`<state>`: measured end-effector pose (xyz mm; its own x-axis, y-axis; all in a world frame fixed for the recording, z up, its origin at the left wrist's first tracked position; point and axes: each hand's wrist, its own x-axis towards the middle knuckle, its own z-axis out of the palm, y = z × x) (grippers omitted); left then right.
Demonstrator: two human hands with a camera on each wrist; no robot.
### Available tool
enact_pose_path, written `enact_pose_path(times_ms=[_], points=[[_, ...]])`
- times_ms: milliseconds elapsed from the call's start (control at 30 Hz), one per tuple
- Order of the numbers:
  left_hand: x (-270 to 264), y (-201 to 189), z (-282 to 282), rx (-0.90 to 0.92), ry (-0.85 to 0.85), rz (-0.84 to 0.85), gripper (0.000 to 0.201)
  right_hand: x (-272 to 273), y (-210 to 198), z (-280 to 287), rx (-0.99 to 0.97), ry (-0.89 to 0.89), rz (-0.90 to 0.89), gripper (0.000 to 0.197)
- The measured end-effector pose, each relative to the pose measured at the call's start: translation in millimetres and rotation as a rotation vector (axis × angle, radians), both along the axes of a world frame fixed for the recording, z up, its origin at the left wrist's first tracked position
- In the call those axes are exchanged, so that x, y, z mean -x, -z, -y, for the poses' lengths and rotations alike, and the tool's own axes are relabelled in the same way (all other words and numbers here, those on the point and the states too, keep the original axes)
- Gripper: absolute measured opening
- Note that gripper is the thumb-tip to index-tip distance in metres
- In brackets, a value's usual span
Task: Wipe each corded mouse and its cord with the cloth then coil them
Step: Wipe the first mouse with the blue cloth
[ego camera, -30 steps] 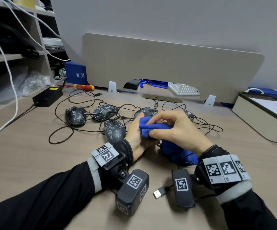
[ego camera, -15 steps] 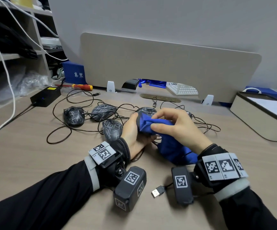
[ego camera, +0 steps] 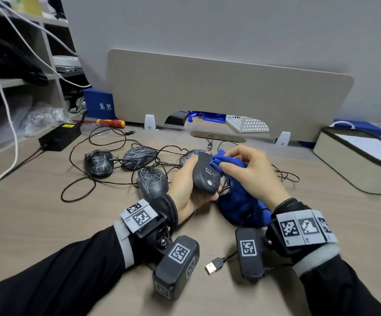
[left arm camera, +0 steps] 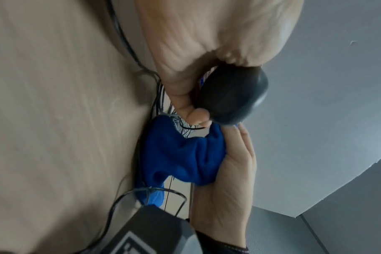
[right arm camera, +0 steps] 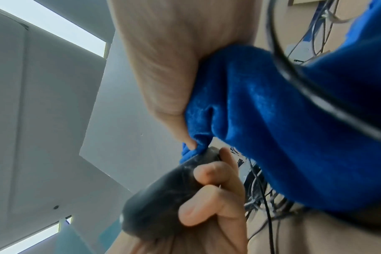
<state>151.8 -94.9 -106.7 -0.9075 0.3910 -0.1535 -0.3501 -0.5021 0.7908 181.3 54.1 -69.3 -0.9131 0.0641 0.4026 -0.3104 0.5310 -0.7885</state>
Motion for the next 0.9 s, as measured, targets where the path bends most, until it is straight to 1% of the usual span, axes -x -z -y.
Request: enact_pose_path(times_ms=[33,133,167,233,333,367,467,500,533,567,633,700,767,833,900], points=[[0.2,0.1,0.0,-0.006,0.001,0.002,0.042,-1.7,-2.5,0.9,0.022,-0.058,0.013,0.019],[0.3,1.3,3.1,-0.036,-0.005,0.009,0.039,-11.2,-7.9,16.2,0.025,-0.336,0.091,0.017],[0.6,1.9,4.4,-0.036,-0.01,0.003,0.04,-12.5,-8.3,19.8,0.014,-0.373,0.11,0.017],[1.0,2.5,4.7,-0.031,-0.011,0.012,0.042,-11.3,-7.0,20.9,-0.023,-0.321,0.091,0.017],[-0.3,-0.3,2.7,-0.024,-0.012,0.03,0.042,-8.7,-5.1,17.0,-0.096,-0.164,0.014,0.011],[-0.2,-0.2,2.5,-0.018,-0.011,0.033,0.043,-9.4,-6.0,16.7,-0.095,-0.163,0.016,0.01],[-0.8,-0.1,3.4,-0.006,-0.03,0.046,0.045,-14.3,-9.4,19.3,-0.057,-0.278,0.093,0.013],[-0.1,0.3,3.8,-0.006,-0.036,0.043,0.044,-15.0,-10.1,19.3,-0.055,-0.29,0.105,0.015],[-0.8,-0.8,3.2,-0.021,-0.029,0.037,0.043,-13.6,-9.6,18.2,-0.051,-0.271,0.099,0.016],[-2.0,-2.5,2.8,-0.029,-0.014,0.029,0.041,-11.2,-8.3,16.1,-0.049,-0.215,0.074,0.018],[-4.0,-5.2,1.5,-0.037,0.027,0.001,0.04,-4.1,-4.5,9.7,-0.006,-0.034,0.017,0.018],[-5.4,-7.0,0.9,-0.023,0.062,-0.01,0.042,1.0,-2.8,3.2,0.153,0.101,0.015,0.016],[-6.1,-7.3,1.6,-0.007,0.065,0.008,0.044,4.2,-3.0,-3.1,0.293,0.18,0.026,0.017],[-7.0,-7.8,3.0,0.004,0.053,0.017,0.052,6.6,-1.8,-9.7,0.361,0.263,0.017,0.016],[-6.7,-7.3,3.7,-0.004,0.045,0.011,0.055,8.4,0.3,-15.3,0.378,0.384,-0.037,0.01]])
